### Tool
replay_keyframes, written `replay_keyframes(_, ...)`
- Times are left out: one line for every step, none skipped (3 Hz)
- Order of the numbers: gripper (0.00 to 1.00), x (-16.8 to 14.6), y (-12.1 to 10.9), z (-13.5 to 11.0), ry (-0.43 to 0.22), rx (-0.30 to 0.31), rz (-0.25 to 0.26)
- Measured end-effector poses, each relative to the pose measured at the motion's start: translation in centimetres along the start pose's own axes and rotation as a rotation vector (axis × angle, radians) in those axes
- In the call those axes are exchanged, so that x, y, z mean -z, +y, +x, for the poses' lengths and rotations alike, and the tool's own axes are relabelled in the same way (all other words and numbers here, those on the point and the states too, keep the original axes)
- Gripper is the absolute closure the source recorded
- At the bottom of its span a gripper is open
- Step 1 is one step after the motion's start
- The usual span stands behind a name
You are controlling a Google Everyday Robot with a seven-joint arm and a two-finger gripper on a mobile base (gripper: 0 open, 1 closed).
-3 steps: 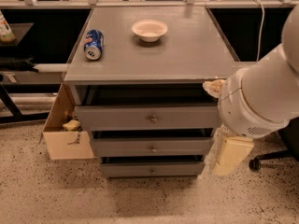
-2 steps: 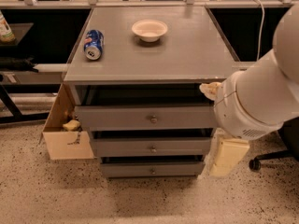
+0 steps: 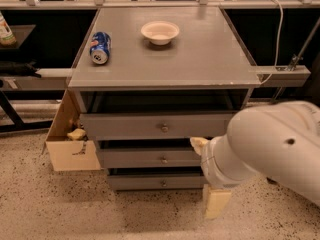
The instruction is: Open middle drawer
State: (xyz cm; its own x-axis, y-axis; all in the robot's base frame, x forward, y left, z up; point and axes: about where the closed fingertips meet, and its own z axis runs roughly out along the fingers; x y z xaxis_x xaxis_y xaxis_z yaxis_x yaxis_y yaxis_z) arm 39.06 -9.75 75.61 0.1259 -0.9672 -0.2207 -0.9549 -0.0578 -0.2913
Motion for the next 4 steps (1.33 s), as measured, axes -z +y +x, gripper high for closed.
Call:
replay_keyframes(0.0, -7.6, 1.9, 0.3, -0.032, 0.008, -0.002)
replay_keyframes(0.0, -7.6, 2.0, 0.3, -0.031, 0.009, -0.004)
replay_keyframes(0.0, -9.8, 1.4, 2.1, -0.025, 0.026, 0.015)
replay_keyframes(0.0, -13.2, 0.7, 5.0, -0.029, 0.045, 0.022)
